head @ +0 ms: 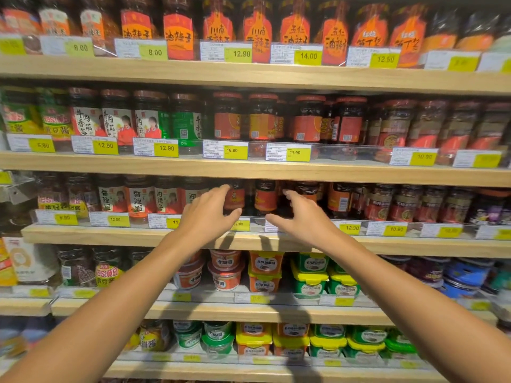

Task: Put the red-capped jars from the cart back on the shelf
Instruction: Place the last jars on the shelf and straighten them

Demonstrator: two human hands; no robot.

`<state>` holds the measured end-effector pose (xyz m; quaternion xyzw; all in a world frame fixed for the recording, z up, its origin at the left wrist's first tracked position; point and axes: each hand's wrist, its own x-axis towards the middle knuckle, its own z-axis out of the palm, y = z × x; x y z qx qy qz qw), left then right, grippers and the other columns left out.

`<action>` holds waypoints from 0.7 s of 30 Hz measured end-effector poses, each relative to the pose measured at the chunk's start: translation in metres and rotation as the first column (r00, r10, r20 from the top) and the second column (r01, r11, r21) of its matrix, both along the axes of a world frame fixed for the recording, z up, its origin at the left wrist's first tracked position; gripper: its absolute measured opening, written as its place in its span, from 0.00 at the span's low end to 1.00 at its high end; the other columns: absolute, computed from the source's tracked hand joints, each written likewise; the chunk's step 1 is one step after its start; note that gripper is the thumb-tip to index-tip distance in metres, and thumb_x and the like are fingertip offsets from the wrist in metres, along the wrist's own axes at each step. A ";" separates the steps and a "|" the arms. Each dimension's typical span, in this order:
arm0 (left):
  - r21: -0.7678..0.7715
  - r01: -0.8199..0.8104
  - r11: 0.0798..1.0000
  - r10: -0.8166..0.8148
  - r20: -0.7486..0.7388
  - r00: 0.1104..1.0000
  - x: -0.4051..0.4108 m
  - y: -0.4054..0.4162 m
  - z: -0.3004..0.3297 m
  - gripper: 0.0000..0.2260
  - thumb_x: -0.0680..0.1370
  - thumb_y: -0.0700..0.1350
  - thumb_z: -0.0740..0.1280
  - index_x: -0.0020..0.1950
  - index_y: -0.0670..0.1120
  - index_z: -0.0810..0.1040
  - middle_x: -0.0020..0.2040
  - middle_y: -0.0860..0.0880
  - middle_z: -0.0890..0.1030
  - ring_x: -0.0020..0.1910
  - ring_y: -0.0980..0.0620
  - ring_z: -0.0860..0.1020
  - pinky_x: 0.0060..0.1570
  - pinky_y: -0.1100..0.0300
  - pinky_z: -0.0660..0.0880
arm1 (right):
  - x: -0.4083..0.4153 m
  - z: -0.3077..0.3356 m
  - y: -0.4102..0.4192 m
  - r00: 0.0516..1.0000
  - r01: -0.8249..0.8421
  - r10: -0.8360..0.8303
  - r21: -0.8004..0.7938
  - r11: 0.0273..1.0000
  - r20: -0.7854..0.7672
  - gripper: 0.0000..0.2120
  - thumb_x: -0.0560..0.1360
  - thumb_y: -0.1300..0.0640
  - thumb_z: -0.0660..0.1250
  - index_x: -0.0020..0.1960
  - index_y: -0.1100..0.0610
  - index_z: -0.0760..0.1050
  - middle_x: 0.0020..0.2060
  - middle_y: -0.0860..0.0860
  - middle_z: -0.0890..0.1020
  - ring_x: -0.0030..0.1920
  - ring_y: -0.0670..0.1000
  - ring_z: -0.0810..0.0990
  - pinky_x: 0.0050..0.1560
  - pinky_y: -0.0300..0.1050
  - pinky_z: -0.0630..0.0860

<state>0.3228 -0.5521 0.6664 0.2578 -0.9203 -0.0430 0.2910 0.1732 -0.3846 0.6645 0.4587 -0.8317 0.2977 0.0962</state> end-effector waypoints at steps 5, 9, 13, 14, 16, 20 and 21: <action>-0.025 0.181 0.983 -0.181 -0.021 0.983 -0.012 0.037 0.001 0.28 0.77 0.62 0.64 0.75 0.56 0.64 0.69 0.53 0.75 0.65 0.47 0.76 0.58 0.45 0.76 | -0.017 -0.003 0.056 0.996 -0.018 0.016 -0.021 1.000 -0.092 0.32 0.77 0.39 0.66 0.76 0.51 0.65 0.71 0.47 0.73 0.71 0.50 0.71 0.67 0.52 0.72; -0.013 0.253 0.967 -0.253 0.007 0.967 -0.040 0.068 -0.006 0.30 0.77 0.63 0.63 0.76 0.55 0.63 0.71 0.54 0.74 0.67 0.48 0.75 0.61 0.46 0.74 | -0.037 -0.002 0.087 0.994 0.065 -0.067 -0.027 0.998 -0.090 0.30 0.77 0.39 0.66 0.75 0.51 0.67 0.70 0.48 0.74 0.70 0.51 0.72 0.67 0.52 0.72; -0.017 0.225 0.974 -0.224 0.067 0.972 -0.067 0.084 -0.007 0.34 0.77 0.65 0.62 0.78 0.51 0.60 0.71 0.51 0.74 0.67 0.45 0.75 0.60 0.44 0.75 | -0.061 -0.006 0.106 0.991 0.124 -0.125 -0.022 0.992 -0.049 0.32 0.77 0.40 0.66 0.75 0.53 0.66 0.71 0.49 0.74 0.70 0.52 0.72 0.67 0.53 0.72; -0.018 0.197 0.980 -0.195 0.085 0.977 -0.072 0.087 -0.007 0.35 0.77 0.66 0.62 0.78 0.49 0.61 0.71 0.50 0.75 0.66 0.43 0.75 0.59 0.44 0.75 | -0.066 -0.006 0.109 0.989 0.145 -0.146 -0.021 0.989 -0.039 0.33 0.77 0.40 0.66 0.76 0.55 0.65 0.71 0.50 0.74 0.70 0.53 0.72 0.67 0.54 0.72; -0.019 0.139 0.990 -0.136 0.109 0.985 -0.080 0.093 -0.005 0.34 0.77 0.66 0.61 0.75 0.47 0.64 0.68 0.47 0.77 0.64 0.40 0.76 0.57 0.45 0.74 | -0.076 -0.005 0.111 0.981 0.193 -0.194 -0.025 0.981 -0.012 0.35 0.77 0.40 0.67 0.76 0.57 0.64 0.70 0.53 0.74 0.70 0.55 0.73 0.66 0.54 0.73; -0.030 0.086 0.996 -0.082 0.114 0.990 -0.094 0.099 -0.003 0.27 0.79 0.65 0.58 0.66 0.44 0.70 0.60 0.43 0.80 0.59 0.38 0.78 0.49 0.48 0.73 | -0.094 -0.005 0.106 0.968 0.244 -0.244 0.011 0.970 0.064 0.35 0.76 0.40 0.67 0.73 0.61 0.65 0.67 0.57 0.76 0.67 0.59 0.75 0.62 0.55 0.75; -0.025 0.081 0.996 -0.077 0.114 0.990 -0.098 0.100 -0.003 0.26 0.80 0.64 0.58 0.63 0.43 0.71 0.58 0.43 0.81 0.58 0.38 0.78 0.46 0.49 0.71 | -0.097 -0.004 0.104 0.965 0.250 -0.251 0.024 0.968 0.080 0.33 0.76 0.39 0.68 0.70 0.62 0.68 0.64 0.57 0.78 0.64 0.59 0.76 0.58 0.54 0.76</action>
